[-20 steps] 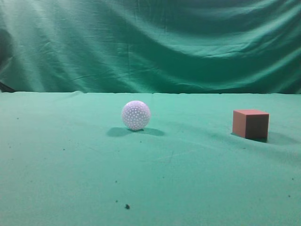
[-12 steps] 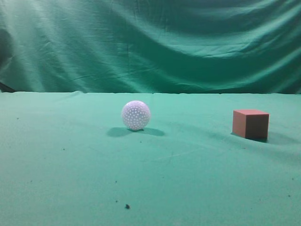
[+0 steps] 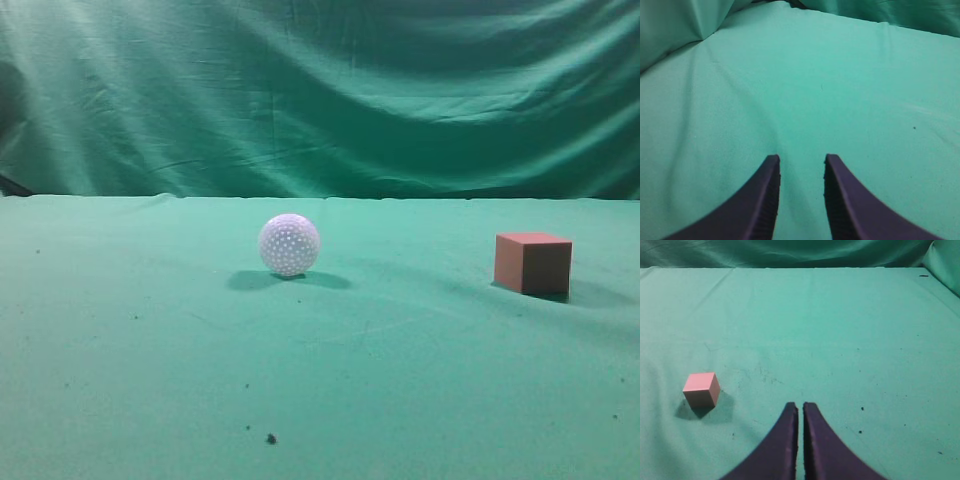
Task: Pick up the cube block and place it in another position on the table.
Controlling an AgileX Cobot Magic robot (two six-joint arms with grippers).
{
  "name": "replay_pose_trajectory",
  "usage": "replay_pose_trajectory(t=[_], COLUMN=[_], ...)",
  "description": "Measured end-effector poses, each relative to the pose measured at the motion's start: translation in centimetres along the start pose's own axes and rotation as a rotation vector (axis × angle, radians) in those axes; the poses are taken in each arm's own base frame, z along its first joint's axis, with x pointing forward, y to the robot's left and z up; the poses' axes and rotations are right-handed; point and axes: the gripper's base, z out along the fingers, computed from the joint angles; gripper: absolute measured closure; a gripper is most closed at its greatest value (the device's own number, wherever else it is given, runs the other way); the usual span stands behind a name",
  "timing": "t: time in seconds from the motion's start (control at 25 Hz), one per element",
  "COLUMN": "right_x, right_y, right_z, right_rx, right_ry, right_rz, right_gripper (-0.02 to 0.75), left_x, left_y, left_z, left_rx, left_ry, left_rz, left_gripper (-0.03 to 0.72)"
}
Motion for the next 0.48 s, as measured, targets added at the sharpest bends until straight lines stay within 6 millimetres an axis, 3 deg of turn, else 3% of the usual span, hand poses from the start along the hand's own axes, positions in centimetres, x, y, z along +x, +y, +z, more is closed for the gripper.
replay_pose_trajectory(t=[0.24,0.48], right_x=[-0.3,-2.9], right_y=[0.0,-0.2], right_z=[0.0,-0.5], right_rx=[0.002,-0.005], right_ry=[-0.034,-0.332], right_rz=[0.001,0.154], right_gripper=[0.738,0.738], left_x=[0.0,0.0], left_y=[0.0,0.0], left_z=[0.0,0.0], left_rx=[0.000,0.000], left_ry=[0.000,0.000], left_rz=[0.000,0.000], left_gripper=[0.453,0.453])
